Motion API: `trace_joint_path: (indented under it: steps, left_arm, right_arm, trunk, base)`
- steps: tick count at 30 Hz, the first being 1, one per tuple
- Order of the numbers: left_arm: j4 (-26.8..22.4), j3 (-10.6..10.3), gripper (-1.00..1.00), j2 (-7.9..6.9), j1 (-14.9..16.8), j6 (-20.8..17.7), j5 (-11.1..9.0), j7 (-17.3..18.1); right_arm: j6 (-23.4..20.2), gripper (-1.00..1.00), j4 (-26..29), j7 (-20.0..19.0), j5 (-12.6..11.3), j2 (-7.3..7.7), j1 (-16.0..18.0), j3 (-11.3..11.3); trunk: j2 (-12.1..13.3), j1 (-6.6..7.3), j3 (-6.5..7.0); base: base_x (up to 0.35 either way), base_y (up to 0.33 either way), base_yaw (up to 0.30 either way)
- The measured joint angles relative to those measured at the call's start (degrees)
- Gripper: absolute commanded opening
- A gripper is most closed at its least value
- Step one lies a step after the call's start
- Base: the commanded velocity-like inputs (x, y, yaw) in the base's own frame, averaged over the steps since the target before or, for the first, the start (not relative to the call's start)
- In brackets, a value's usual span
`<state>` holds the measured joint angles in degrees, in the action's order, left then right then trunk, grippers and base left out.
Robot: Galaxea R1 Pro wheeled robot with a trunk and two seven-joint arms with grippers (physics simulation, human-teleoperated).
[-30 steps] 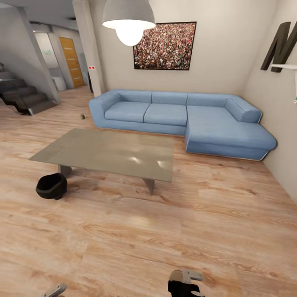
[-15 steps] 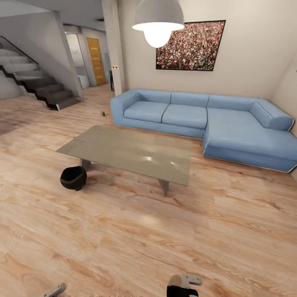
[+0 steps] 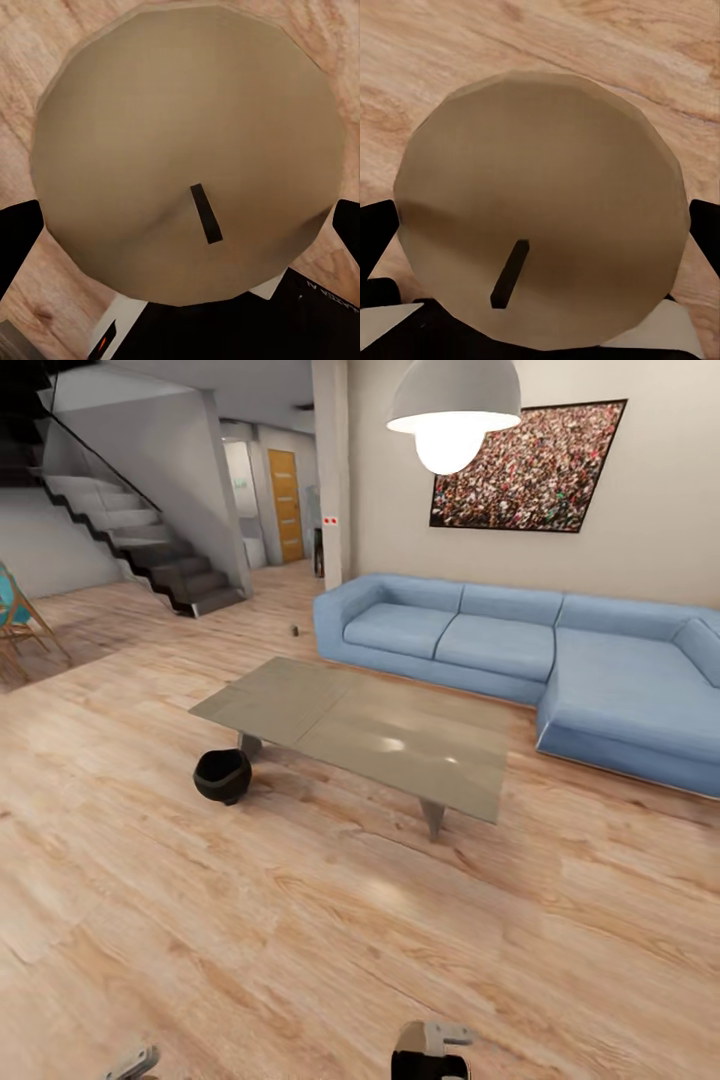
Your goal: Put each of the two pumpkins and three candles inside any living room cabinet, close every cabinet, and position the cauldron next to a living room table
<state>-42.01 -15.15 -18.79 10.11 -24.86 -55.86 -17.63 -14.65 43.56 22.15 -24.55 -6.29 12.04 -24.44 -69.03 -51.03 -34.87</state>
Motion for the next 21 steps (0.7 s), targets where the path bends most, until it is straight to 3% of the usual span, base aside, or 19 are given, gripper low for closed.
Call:
trace_joint_path:
  steps: [15,21]
  left_arm:
    - [0.00,0.08,-1.00,-0.02,0.00,0.00,0.00,0.01]
    - [0.00,0.07,-1.00,-0.01,0.00,0.01,-0.04,0.28]
  right_arm:
    - [-0.04,-1.00,-0.75,0.00,2.82,-0.69,0.00,-0.07]
    - [0.05,-1.00,-0.76,0.00,4.13,-0.73,-0.01,-0.06]
  trunk:
    - [0.00,0.00,0.27]
    - [0.00,0.00,0.53]
  base:
    - [0.199,0.000,0.286]
    - [0.037,0.000,0.273]
